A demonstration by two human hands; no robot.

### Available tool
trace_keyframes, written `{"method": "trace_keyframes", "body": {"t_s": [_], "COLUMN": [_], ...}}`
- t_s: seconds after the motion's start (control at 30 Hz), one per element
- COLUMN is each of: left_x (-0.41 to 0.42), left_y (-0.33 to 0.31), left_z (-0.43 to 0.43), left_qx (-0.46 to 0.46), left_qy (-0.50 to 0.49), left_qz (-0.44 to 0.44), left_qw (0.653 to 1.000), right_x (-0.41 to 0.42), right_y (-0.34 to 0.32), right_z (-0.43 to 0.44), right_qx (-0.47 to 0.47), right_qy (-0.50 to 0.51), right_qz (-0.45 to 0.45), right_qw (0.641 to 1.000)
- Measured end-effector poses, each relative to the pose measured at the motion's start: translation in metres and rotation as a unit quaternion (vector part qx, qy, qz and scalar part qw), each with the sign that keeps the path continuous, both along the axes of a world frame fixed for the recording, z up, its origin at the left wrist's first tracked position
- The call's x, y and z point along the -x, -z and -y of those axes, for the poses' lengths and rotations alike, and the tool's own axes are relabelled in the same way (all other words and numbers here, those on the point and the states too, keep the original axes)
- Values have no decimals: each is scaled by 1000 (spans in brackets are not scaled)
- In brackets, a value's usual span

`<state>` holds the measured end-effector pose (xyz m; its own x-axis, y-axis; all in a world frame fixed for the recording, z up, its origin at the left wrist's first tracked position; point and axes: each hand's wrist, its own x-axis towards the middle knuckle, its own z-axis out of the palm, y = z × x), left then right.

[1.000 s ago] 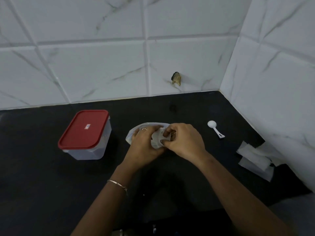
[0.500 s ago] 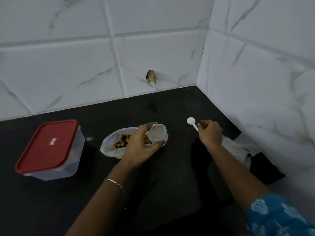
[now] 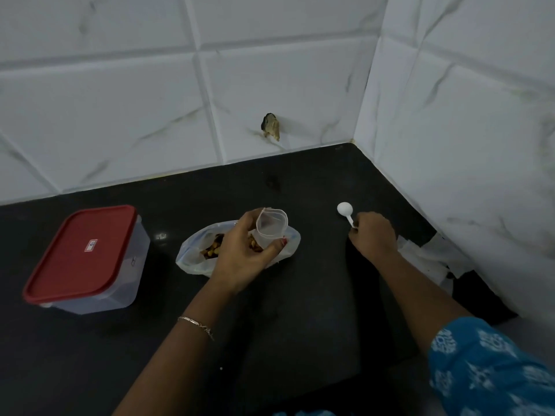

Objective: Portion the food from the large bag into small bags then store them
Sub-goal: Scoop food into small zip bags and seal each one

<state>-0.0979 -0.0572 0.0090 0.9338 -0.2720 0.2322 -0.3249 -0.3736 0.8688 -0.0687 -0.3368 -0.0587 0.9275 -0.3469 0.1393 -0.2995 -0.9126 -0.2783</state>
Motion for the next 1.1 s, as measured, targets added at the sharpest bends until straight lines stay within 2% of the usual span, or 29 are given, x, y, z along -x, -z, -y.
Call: {"method": "trace_keyframes", "body": {"t_s": [0.17, 0.27, 0.4, 0.57, 0.73, 0.8, 0.87, 0.97, 1.1], "left_x": [6, 12, 16, 25, 34, 39, 44, 46, 42], "left_y": [-4, -9, -7, -1, 8, 11, 15, 21, 34], "left_z": [-10, -16, -37, -75, -103, -109, -115, -120, -119], "left_qx": [15, 38, 81, 119, 127, 123, 129, 130, 96], "left_qy": [-17, -32, -67, -144, -187, -192, -192, -191, -160], "left_qz": [-14, -27, -40, -53, -82, -88, -90, -100, -119], "left_qw": [1000, 998, 994, 981, 971, 970, 969, 968, 975], "right_x": [0, 2, 2, 14, 42, 45, 43, 35, 29], "right_y": [-11, -14, -27, -69, -91, -89, -83, -75, -68], "right_z": [-1, 2, -7, -48, -104, -118, -129, -139, -145], "right_qx": [6, -43, -132, -258, -366, -340, -251, -89, 70], "right_qy": [-10, 4, 16, -84, -227, -283, -318, -336, -343], "right_qz": [-34, -51, 43, 117, 10, -31, -42, 16, 72], "right_qw": [999, 998, 990, 955, 902, 897, 913, 937, 934]}}
